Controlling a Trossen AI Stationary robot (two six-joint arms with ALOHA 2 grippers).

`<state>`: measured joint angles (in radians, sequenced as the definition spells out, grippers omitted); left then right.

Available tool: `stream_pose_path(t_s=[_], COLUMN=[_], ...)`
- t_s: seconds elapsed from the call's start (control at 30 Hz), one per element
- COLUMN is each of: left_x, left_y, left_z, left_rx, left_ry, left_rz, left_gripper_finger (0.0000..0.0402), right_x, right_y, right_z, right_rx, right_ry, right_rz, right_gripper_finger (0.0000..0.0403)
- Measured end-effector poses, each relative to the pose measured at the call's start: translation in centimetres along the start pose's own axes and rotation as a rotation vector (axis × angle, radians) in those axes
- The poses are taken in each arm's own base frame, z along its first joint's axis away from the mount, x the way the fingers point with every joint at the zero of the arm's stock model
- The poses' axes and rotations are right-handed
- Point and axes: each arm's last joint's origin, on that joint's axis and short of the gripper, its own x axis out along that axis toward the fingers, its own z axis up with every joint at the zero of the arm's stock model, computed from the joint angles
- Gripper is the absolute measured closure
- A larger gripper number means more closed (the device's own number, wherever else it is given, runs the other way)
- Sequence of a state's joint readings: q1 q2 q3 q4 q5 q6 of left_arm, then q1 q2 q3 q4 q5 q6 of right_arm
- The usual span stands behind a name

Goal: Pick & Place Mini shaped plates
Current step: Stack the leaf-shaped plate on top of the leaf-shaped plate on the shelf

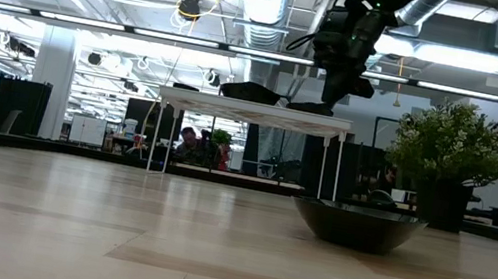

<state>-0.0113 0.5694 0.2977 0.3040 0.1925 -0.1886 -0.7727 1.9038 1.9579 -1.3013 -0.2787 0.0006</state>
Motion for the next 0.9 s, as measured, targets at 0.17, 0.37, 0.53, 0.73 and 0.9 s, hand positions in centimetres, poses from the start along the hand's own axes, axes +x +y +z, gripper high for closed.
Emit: stream_pose_path(t_s=[0.17, 0.37, 0.53, 0.73, 0.9], left_x=[0.0, 0.0, 0.0, 0.0, 0.0], left_y=[0.0, 0.0, 0.0, 0.0, 0.0], left_z=[0.0, 0.0, 0.0, 0.0, 0.0], left_rx=[0.0, 0.0, 0.0, 0.0, 0.0], left_ry=[0.0, 0.0, 0.0, 0.0, 0.0], left_rz=[0.0, 0.0, 0.0, 0.0, 0.0], left_gripper_finger=[0.0229, 0.0229, 0.0229, 0.0229, 0.0229], right_x=[0.0, 0.0, 0.0, -0.3, -1.8], right_y=[0.0, 0.0, -0.1, 0.0, 1.1], right_z=[0.0, -0.1, -0.3, -0.8, -1.4], right_rx=[0.0, 0.002, 0.008, 0.017, -0.008], right_ry=[0.002, 0.007, 0.03, 0.063, 0.032], right_rz=[-0.003, -0.019, -0.023, -0.041, -0.028], right_gripper_finger=[0.0333, 0.0333, 0.0333, 0.0333, 0.0333])
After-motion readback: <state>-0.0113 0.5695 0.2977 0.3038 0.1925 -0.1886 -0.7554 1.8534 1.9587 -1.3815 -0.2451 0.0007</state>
